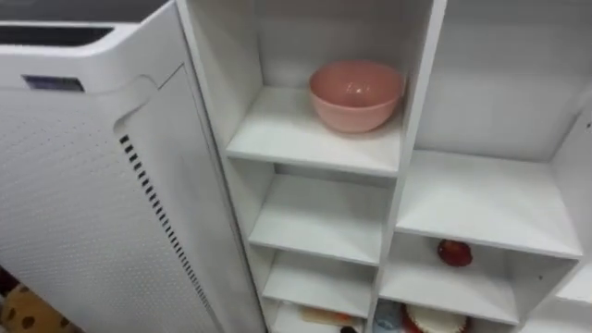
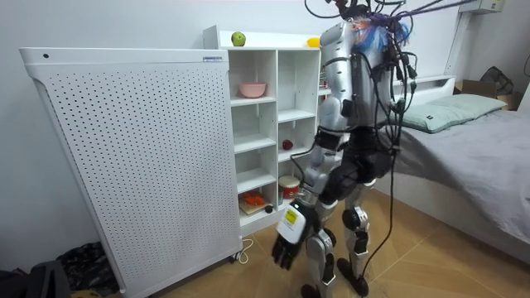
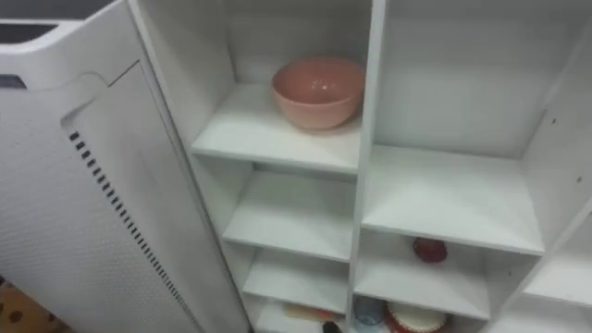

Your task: Arrange fruit in the closet

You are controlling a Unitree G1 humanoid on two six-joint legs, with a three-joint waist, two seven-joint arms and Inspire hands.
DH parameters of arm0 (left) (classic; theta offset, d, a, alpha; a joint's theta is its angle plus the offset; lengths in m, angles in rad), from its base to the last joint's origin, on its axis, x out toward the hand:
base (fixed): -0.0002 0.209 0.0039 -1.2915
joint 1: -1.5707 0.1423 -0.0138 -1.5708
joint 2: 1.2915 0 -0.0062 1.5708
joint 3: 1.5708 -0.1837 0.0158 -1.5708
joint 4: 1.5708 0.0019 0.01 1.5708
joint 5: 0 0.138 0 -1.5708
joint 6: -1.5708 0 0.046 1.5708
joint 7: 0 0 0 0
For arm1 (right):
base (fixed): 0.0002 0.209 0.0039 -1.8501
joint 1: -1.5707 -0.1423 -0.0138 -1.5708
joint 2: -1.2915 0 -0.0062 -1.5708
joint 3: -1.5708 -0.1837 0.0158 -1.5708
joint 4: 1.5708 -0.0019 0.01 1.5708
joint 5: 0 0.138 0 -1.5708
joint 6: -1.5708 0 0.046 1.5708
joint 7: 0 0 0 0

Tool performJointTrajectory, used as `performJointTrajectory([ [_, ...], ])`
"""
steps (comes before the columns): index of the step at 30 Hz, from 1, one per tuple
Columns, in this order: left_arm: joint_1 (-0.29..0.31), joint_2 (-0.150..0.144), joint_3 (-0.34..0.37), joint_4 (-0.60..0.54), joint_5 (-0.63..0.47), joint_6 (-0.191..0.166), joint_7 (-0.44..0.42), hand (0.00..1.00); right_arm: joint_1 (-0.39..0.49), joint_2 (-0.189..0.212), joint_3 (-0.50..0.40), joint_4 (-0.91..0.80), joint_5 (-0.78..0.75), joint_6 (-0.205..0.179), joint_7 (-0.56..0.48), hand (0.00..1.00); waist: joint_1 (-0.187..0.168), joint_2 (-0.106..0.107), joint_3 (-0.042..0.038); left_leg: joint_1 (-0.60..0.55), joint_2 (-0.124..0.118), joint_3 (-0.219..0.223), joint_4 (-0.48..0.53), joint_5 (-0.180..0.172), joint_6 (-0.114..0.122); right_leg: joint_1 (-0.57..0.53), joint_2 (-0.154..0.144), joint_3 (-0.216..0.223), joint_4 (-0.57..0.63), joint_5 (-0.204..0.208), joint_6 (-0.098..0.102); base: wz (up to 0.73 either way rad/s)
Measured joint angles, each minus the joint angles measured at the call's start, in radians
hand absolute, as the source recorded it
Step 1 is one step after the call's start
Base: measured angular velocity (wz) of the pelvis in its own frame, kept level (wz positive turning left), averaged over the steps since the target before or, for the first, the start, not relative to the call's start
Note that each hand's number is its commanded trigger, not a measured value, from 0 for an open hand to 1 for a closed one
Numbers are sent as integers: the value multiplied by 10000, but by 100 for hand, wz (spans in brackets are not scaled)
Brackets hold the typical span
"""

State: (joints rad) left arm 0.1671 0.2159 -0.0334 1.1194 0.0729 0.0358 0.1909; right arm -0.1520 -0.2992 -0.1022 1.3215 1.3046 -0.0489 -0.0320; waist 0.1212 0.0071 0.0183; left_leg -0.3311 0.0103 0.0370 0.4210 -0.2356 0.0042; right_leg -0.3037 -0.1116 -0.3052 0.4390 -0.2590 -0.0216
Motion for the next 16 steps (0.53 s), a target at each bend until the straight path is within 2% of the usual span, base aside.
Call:
performJointTrajectory([
  [2,97,-114,310,5,96,-102,89,0,816,215,30,65,-547,74,96,0,-116,-65,-47,747,20,96,-498,9,-13,697,145,20,-521,55,88,-14],
  [4,331,-116,311,18,104,-188,211,0,1507,429,398,215,-1156,71,268,0,-286,-160,-131,1510,39,179,-969,13,-20,1430,258,56,-1046,120,151,-16],
  [7,701,-208,384,-20,569,-184,252,0,2310,864,601,344,-3470,288,467,0,-588,-375,-217,2660,29,304,-1496,12,-21,2562,382,238,-1669,160,268,-14],
  [10,695,-442,690,-50,900,-129,242,0,2368,1156,832,351,-5439,362,577,0,-730,-480,-215,3187,39,436,-1738,12,-22,3042,433,308,-1915,185,303,-7],
  [12,694,-483,686,-41,918,-97,226,0,2405,1265,962,289,-6623,465,667,0,-881,-530,-144,3490,56,440,-1916,10,-24,3267,478,307,-2071,209,316,-2],
  [16,592,-487,690,-167,947,97,148,0,2324,1342,1500,-55,-8341,526,687,0,-886,-552,-162,3699,75,437,-2002,7,-26,3442,574,592,-2297,302,326,-6],
])
